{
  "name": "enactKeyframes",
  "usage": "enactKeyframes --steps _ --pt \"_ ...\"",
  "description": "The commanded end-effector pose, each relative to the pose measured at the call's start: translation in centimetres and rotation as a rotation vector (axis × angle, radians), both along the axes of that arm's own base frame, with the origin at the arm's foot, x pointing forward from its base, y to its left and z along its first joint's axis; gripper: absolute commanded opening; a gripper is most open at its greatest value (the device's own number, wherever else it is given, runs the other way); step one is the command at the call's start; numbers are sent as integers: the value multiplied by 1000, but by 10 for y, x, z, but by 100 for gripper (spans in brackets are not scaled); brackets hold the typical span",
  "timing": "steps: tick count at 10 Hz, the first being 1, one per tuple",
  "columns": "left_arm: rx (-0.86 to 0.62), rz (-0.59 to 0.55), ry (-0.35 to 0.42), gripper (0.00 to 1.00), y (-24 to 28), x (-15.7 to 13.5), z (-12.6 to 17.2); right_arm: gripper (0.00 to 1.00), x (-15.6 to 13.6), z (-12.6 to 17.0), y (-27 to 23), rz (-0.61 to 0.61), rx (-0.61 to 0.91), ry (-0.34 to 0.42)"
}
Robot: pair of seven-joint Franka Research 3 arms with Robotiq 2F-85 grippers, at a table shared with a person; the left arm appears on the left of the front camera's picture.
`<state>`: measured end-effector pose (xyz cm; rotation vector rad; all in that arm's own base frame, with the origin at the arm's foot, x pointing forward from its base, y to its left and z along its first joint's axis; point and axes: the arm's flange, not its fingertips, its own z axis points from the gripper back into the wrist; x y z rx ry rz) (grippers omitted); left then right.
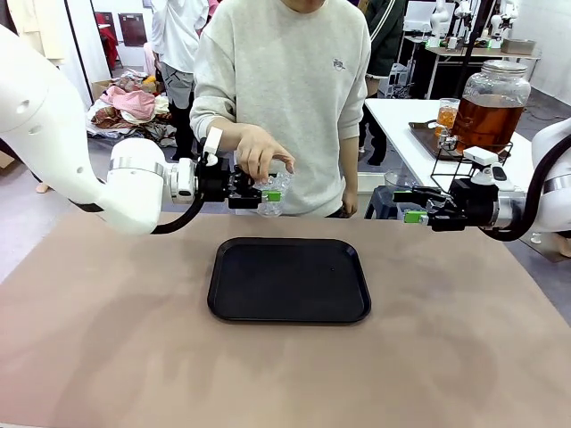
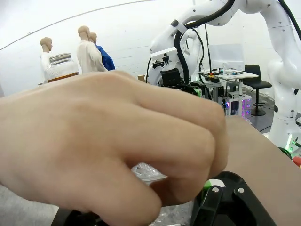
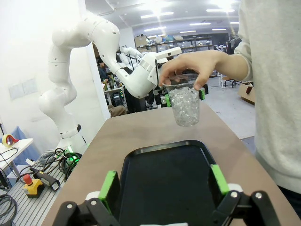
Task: Pour the drink into the iced cup.
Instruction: Open the gripper to release the iced cup you were holding.
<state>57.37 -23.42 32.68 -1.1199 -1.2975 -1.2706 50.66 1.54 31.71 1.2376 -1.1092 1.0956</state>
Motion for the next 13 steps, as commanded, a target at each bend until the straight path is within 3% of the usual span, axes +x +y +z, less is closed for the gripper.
enactKeyframes --steps 1,9,11,13 --pt "-2 -1 -6 81 0 -1 4 100 1 3 0 -4 -7 10" --pt "-1 -1 -2 81 0 0 1 100 1 3 0 -4 -7 10" --pt "0 -13 0 100 1 1 2 100 1 3 0 -4 -7 10" --pt "-2 -33 12 100 11 -4 4 100 1 3 0 -4 -7 10"
